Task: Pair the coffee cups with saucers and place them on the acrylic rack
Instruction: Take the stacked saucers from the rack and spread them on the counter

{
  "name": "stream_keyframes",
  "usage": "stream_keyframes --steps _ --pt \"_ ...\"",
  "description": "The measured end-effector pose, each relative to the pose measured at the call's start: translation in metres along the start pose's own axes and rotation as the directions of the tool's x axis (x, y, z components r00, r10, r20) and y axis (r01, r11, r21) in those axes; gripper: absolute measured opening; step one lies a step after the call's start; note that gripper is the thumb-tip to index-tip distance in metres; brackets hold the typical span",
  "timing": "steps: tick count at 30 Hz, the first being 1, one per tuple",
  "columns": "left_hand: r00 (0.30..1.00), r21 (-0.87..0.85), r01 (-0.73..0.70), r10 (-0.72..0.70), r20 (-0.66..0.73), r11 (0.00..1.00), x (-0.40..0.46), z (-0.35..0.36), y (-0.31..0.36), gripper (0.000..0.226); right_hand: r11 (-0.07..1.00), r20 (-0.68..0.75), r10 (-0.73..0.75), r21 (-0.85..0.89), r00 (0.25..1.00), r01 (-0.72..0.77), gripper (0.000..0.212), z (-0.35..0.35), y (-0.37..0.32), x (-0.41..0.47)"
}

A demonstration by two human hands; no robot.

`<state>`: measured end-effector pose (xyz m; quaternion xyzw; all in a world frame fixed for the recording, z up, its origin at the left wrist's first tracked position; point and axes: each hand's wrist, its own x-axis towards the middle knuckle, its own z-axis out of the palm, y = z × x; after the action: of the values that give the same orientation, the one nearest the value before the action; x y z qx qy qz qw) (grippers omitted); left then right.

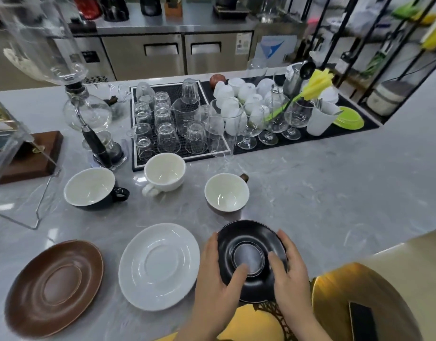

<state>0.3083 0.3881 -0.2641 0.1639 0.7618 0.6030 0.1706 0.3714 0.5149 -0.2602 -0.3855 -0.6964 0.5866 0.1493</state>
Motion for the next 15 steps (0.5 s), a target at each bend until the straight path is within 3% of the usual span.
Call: stream_keyframes --steps 7,15 --pt "0.998 0.189 -0.038 0.028 0.054 0.981 0.006 0.01 -0.007 0.07 0.992 0.099 -0.027 -0.123 0.995 0.039 0.049 -0.01 0.014 0.019" --pt "0.992 0.387 0.016 -0.063 0.109 0.922 0.008 0.023 -0.024 0.092 0.957 0.17 -0.052 -0.272 0.984 0.098 0.054 -0.013 0.024 0.031"
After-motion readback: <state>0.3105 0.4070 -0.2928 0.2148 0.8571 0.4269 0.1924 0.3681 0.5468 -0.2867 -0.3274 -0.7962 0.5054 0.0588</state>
